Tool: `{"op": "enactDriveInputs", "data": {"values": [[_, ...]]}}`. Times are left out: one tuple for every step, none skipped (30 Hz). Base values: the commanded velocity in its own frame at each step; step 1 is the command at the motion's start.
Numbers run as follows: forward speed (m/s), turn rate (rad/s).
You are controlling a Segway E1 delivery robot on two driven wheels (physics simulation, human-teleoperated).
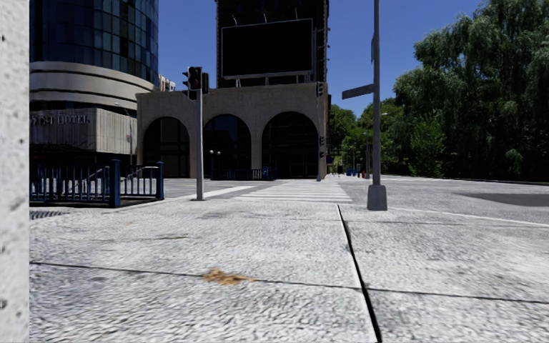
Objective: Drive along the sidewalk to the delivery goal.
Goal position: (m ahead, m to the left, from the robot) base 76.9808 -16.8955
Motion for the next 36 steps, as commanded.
{"op": "enactDriveInputs", "data": {"values": [[1.93,0.0],[1.93,0.0],[1.94,0.0],[2.0,0.0],[2.0,0.0],[2.0,0.0],[2.0,0.0],[2.0,0.0],[2.0,0.0],[2.0,0.0],[2.0,0.0],[2.0,0.0],[2.0,0.0],[2.0,0.0],[2.0,0.0],[2.0,0.0],[2.0,0.0],[2.0,0.0],[2.0,0.0],[2.0,0.0],[2.0,0.0],[2.0,0.0],[2.0,0.0],[2.0,0.0],[2.0,0.0],[2.0,0.0],[2.0,0.0],[2.0,0.0],[2.0,0.0],[2.0,0.0],[2.0,0.0],[2.0,0.0],[2.0,0.0],[2.0,0.0],[2.0,0.0],[2.0,0.0]]}}
